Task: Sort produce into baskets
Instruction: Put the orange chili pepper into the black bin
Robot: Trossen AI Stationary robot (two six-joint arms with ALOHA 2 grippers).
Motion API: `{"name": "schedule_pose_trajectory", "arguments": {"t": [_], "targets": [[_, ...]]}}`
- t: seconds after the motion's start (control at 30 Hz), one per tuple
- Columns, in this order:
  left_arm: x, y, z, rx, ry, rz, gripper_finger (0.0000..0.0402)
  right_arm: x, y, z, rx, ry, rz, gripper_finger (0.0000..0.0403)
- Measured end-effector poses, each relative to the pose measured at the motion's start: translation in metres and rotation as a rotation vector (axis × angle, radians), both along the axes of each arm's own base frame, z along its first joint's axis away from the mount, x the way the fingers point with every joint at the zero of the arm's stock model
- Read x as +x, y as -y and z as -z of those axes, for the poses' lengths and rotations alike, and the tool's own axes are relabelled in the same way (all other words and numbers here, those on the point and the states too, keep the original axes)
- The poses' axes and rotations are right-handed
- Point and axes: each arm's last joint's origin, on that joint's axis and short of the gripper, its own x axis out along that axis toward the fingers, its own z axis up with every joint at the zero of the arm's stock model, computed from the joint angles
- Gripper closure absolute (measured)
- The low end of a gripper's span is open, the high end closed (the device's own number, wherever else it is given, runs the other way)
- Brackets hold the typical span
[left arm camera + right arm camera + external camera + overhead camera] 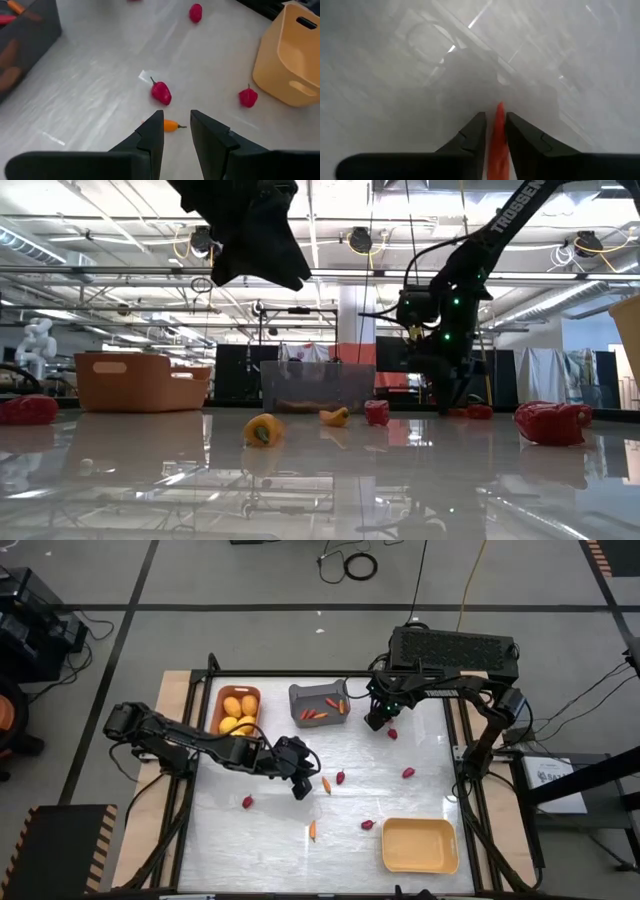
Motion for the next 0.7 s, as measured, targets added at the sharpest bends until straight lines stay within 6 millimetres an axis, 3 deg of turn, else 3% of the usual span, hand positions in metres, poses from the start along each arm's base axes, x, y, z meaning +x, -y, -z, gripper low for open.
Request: {"name": "schedule_pose_trajectory", "arguments": {"t": [0.2,0.43,0.6,0.7], "targets": [[-0.004,0.007,-0.002,-0.063,-0.004,0.007,0.0300,-0.001,-0.001,-0.009,-0.014,0.035,0.000,0.0394],[-0.021,0.023,0.005,-0.070,-0.171,0.122,0.0300,0.006,-0.007,-0.049,-0.037,0.225,0.049,0.0389],[-0.039,0.029,0.025,-0.026,-0.330,0.111,0.0300,0.028,-0.021,-0.089,-0.070,0.515,0.023,0.0395],[-0.042,0.030,0.029,-0.022,-0.332,0.080,0.0300,0.040,-0.028,-0.096,-0.083,0.599,0.009,0.0398]]}}
